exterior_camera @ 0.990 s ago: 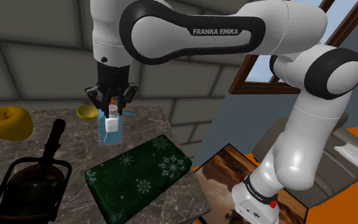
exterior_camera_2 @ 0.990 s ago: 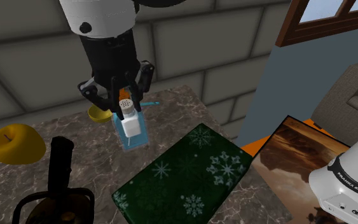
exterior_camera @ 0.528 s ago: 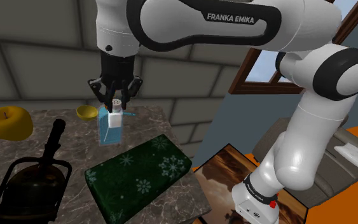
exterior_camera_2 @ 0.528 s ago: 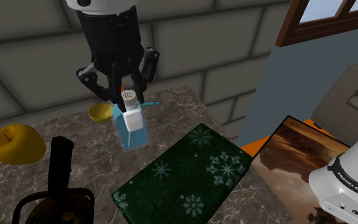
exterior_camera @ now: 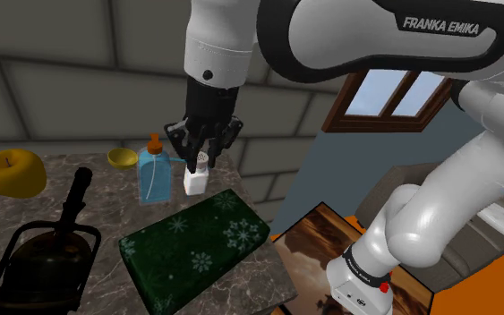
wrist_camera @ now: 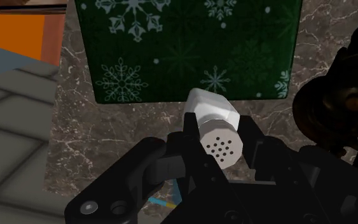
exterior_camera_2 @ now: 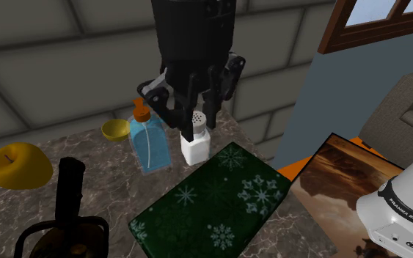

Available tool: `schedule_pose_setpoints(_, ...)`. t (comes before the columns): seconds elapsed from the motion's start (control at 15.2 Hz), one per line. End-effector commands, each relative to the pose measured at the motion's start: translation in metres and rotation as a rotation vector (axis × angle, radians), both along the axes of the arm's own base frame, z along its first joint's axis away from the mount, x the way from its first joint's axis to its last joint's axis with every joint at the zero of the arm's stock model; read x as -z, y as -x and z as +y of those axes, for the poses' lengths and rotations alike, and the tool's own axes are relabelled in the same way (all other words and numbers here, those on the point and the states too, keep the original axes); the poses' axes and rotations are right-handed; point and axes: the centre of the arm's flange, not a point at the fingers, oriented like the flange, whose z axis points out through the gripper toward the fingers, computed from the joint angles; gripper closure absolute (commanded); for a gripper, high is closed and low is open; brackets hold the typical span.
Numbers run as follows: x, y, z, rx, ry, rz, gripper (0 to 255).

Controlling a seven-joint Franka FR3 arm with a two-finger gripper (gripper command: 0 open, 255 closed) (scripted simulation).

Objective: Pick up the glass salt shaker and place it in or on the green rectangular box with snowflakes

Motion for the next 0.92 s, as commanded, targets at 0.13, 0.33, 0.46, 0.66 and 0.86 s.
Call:
schedule_pose_setpoints(0.13,-0.013,0.054,-0.013,0.001,0.0,0.001,255)
schedule_pose_setpoints(0.33,0.003,0.054,-0.013,0.001,0.0,0.001,255)
schedule_pose_setpoints(0.46,0.014,0.054,-0.013,0.001,0.0,0.001,255)
schedule_pose_setpoints(0.66,0.03,0.054,-0.013,0.001,0.0,0.001,255)
schedule_pose_setpoints(0.86,0.045,0.054,-0.013,0.001,0.0,0.001,255)
